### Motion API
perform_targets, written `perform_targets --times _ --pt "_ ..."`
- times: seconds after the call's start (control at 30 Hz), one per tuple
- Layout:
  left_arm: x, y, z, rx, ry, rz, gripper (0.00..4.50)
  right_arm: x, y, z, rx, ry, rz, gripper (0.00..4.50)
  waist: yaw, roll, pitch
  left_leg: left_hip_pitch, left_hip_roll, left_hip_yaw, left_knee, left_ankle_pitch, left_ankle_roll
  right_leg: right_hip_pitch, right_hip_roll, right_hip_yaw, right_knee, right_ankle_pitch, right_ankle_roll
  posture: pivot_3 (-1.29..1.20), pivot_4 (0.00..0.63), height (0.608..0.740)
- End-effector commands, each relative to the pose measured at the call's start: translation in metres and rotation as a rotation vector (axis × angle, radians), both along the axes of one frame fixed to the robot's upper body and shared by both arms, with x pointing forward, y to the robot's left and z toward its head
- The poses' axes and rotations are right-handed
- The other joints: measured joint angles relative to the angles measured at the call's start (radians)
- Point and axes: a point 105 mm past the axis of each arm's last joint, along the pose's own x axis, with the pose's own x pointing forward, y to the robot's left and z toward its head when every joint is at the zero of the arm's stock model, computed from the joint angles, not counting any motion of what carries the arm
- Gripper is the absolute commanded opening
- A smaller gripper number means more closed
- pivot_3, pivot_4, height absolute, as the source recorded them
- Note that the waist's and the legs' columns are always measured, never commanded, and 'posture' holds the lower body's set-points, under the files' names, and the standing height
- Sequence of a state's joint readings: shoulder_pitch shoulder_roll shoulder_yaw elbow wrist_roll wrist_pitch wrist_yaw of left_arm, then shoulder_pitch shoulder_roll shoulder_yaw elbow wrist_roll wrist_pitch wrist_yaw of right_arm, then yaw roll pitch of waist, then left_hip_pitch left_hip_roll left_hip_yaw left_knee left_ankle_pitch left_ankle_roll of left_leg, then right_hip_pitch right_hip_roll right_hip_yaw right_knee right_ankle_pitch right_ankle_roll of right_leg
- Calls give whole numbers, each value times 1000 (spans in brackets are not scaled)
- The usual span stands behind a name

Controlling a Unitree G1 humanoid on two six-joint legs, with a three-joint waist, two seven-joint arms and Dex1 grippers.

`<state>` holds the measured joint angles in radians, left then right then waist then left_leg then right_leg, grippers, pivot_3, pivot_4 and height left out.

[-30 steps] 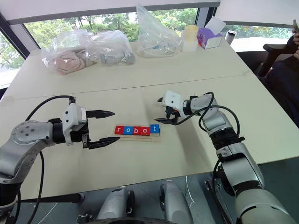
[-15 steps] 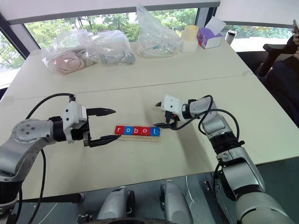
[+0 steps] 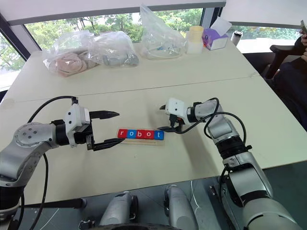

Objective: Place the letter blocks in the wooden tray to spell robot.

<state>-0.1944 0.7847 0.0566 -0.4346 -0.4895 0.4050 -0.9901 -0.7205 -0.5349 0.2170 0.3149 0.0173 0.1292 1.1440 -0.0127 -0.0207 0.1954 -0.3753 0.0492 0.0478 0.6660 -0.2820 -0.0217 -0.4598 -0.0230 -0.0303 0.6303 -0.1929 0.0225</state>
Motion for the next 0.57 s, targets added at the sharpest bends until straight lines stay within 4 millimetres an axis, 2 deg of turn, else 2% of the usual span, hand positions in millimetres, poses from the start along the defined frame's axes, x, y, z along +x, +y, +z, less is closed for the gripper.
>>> perform_targets --times 0.03,0.1,0.2,0.33,0.4,0.57 --pt "-3 5 7 2 -24 21 4500 -14 -10 46 104 -45 -27 4441 3 0 0 0 0 0 0 0 0 0 0 0 0 0 0 0 150 740" --pt "-5 8 8 -5 -7 28 4500 -32 -22 54 122 10 -47 4441 5 0 0 0 0 0 -1 0 0 0 0 0 0 0 0 0 150 740" --pt "-7 10 8 -6 5 37 4500 -59 -35 54 105 93 -73 4441 6 0 0 0 0 0 -1 0 0 0 -1 -1 -1 -2 2 0 150 740" --pt "-8 14 10 -17 36 55 4500 -105 -50 39 12 246 -67 4441 2 -1 0 1 -1 1 -1 0 0 1 -2 0 -1 -4 -1 0 150 740" --pt "-9 15 10 -8 46 54 4500 -116 -54 36 -19 274 -80 4441 -2 -1 0 1 -1 0 -1 0 0 1 -2 0 -1 -4 -1 0 150 740" --pt "-9 17 9 1 68 51 4500 -118 -58 40 11 270 -144 4441 -3 -2 1 2 -1 -1 -1 0 0 0 -1 0 -1 -4 -1 0 150 740"
